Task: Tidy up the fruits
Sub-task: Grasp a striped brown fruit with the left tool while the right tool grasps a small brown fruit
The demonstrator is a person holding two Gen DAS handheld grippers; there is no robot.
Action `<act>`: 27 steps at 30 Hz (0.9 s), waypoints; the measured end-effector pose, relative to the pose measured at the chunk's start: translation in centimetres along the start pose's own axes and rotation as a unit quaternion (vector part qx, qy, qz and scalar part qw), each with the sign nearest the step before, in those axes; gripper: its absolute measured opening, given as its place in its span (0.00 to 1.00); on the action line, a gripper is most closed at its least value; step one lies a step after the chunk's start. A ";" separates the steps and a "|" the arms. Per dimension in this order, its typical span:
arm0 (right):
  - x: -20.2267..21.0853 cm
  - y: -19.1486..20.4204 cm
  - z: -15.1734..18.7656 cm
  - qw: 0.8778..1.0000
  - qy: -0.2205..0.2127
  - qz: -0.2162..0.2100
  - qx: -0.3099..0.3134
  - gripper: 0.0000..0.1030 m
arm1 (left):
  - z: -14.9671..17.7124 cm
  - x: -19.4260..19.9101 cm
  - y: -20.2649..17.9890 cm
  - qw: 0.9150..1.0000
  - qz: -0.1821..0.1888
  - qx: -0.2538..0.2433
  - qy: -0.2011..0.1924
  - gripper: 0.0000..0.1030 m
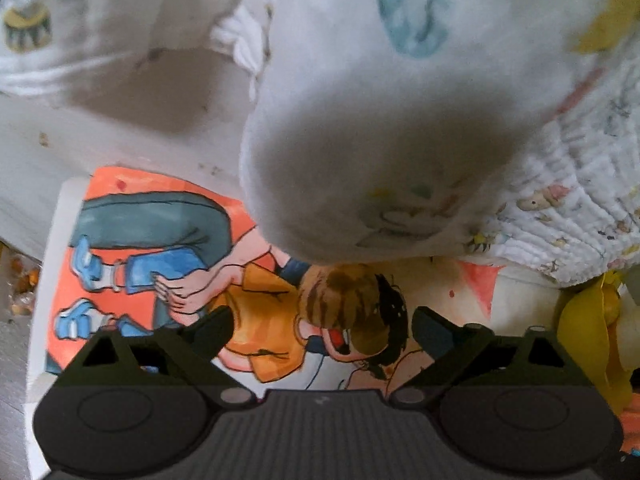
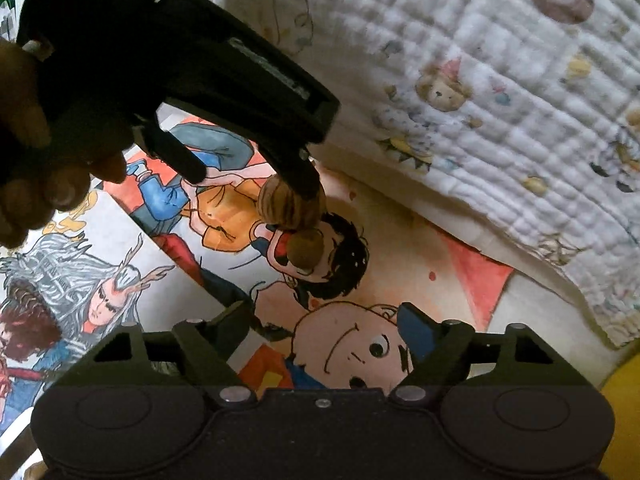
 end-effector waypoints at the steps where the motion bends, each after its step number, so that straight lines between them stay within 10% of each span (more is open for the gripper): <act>1: -0.2 0.0 -0.1 1.000 0.000 -0.003 -0.001 0.78 | -0.1 -0.3 -0.1 1.000 0.006 0.003 0.002 0.91; 14: -2.9 0.4 -1.6 1.000 -0.002 -0.017 -0.018 0.57 | -1.3 -2.1 0.0 0.999 0.023 0.026 0.011 0.52; 27: -4.9 0.3 -2.7 1.000 0.000 -0.022 -0.017 0.43 | -2.7 -3.1 0.8 0.999 0.027 0.038 0.015 0.52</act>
Point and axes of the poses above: each gripper's, at about its wrist camera, not at the fingertips, and x roughly against the way its jaws point, y to its left, z to its underside, the point moved 4 cm from there along -x, roughly the way its jaws point, and after that the axes turned 1 degree about y, right-handed, at the moved point
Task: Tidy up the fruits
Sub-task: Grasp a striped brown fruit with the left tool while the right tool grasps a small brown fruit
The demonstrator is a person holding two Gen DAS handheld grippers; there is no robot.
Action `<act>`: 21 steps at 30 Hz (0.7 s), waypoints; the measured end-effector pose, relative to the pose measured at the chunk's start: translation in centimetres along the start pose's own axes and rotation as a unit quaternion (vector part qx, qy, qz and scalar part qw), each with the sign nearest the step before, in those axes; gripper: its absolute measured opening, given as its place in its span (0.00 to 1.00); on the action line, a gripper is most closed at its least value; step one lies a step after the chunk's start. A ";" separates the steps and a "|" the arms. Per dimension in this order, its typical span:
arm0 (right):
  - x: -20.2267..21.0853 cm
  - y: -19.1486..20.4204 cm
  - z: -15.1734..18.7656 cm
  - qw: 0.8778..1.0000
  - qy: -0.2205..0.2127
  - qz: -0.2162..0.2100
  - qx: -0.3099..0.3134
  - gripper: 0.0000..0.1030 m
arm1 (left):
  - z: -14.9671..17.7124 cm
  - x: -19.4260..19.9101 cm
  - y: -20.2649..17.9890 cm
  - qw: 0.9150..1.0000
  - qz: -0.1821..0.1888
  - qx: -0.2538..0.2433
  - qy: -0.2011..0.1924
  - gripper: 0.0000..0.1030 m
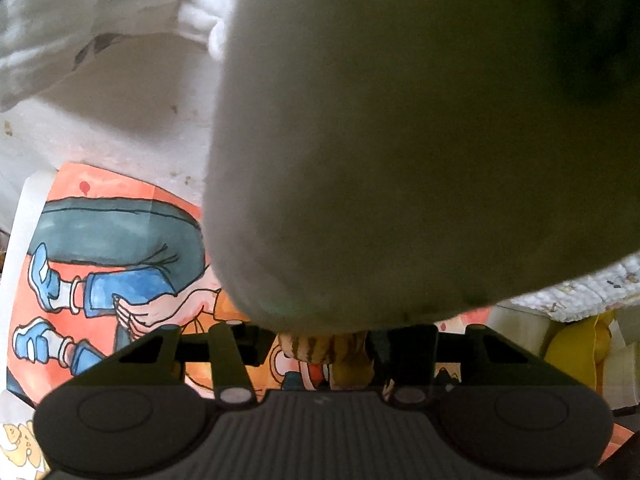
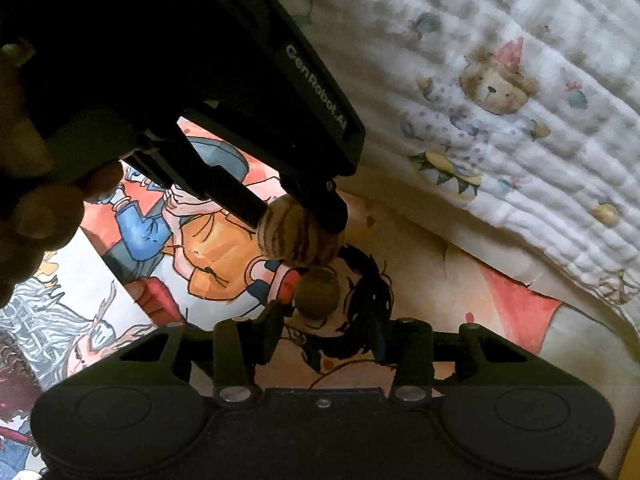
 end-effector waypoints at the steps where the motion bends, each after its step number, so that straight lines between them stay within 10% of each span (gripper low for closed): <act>1: -0.2 0.1 -0.1 1.000 0.000 0.000 0.001 0.41 | -0.1 -0.1 0.0 1.000 0.001 0.001 0.000 0.52; 21: -0.4 0.5 -0.1 1.000 -0.003 -0.013 0.009 0.28 | -0.2 -1.7 -0.9 1.000 0.003 0.002 0.012 0.53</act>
Point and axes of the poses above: each gripper's, at about its wrist camera, not at the fingertips, and x roughly against the way its jaws point, y to its left, z to its underside, the point moved 4 cm from there along -x, roughly the way its jaws point, and after that the axes turned 1 degree about y, right-handed, at the moved point
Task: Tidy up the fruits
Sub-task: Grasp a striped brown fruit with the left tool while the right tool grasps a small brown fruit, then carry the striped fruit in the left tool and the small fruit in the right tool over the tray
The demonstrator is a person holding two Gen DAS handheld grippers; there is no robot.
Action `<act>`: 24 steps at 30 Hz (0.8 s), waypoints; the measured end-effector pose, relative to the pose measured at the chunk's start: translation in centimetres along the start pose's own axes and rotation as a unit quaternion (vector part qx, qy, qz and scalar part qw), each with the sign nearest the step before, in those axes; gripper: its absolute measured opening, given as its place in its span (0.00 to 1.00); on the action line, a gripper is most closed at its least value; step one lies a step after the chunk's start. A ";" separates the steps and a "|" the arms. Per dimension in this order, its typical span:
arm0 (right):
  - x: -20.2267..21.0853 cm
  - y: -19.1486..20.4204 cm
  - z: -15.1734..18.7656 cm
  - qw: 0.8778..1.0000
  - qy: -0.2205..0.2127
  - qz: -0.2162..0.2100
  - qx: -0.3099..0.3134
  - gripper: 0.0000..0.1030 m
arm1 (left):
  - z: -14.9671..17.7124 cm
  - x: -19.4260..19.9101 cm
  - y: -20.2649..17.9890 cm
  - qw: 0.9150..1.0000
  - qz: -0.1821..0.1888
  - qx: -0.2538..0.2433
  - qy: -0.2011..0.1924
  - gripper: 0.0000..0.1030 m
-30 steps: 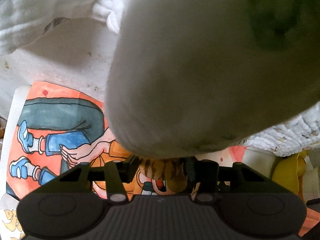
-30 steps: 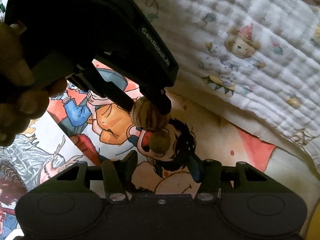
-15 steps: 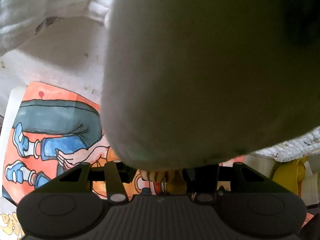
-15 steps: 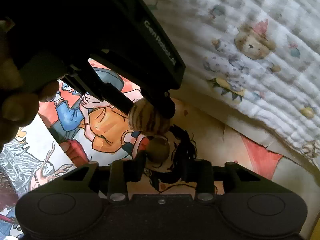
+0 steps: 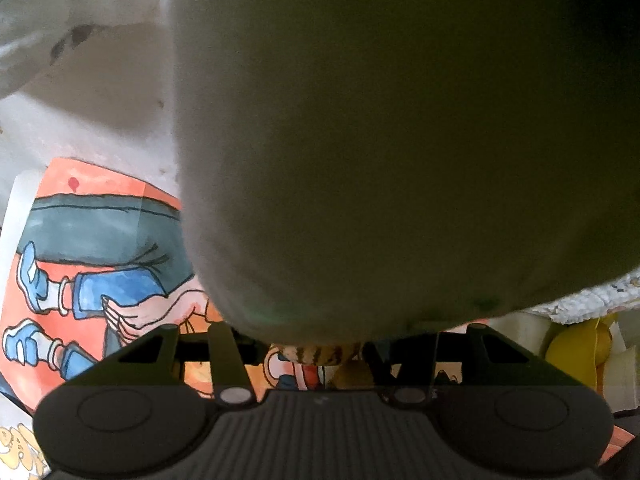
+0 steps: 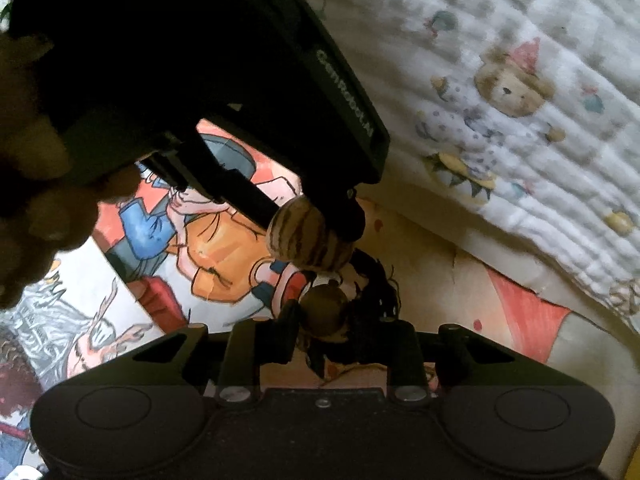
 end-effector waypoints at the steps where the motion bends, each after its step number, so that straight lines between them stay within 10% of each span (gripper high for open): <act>1: 0.3 0.0 0.2 1.000 0.000 -0.001 -0.001 0.28 | 0.0 -0.1 -0.1 1.000 -0.001 -0.002 0.001 0.53; 24: 6.1 -1.4 5.5 0.997 0.009 0.009 -0.072 0.28 | 5.1 -0.8 -1.7 0.996 -0.031 -0.076 0.024 0.50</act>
Point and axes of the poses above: each gripper's, at about its wrist camera, not at the fingertips, and x roughly against the way its jaws point, y to its left, z to its underside, the point moved 4 cm from there along -x, roughly the way its jaws point, and after that the axes turned 1 degree about y, right-handed, at the moved point
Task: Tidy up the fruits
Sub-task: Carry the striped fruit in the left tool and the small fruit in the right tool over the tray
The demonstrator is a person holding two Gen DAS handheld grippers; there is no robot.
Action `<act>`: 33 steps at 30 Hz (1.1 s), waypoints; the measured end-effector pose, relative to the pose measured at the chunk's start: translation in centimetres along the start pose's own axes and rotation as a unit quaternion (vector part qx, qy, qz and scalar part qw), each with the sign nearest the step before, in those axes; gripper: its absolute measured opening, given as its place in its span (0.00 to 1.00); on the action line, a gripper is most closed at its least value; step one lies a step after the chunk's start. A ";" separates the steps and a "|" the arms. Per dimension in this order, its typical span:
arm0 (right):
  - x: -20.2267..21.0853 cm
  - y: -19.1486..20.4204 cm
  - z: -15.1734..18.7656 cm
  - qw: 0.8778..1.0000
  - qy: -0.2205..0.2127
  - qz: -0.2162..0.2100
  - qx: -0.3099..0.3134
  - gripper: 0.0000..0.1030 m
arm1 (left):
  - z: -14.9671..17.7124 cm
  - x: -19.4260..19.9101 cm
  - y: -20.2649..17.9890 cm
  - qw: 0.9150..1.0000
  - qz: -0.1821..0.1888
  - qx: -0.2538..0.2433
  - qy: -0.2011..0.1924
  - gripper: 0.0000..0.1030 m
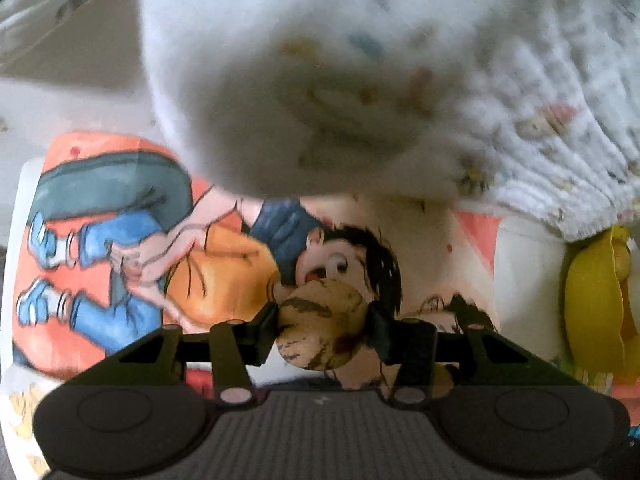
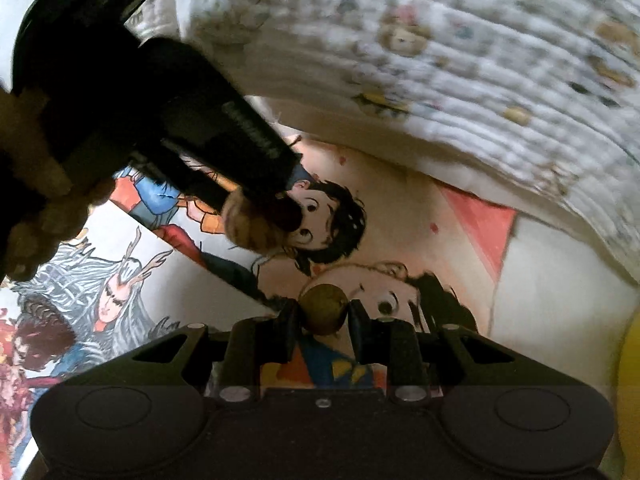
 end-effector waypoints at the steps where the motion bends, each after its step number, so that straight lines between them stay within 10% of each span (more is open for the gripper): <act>1: 0.5 -0.1 0.3 1.000 -0.001 0.002 -0.005 0.28 | 0.4 0.1 -0.1 1.000 0.002 0.001 0.002 0.50; 33: 13.8 -0.2 11.1 0.997 -0.002 -0.009 -0.075 0.28 | 11.9 11.4 -6.1 0.996 0.057 -0.060 -0.018 0.50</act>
Point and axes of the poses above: each gripper's, at about its wrist camera, not at the fingertips, and x roughly against the way its jaws point, y to its left, z to its underside, the point moved 4 cm from there along -x, roughly the way its jaws point, and after that the axes turned 1 degree about y, right-handed, at the moved point
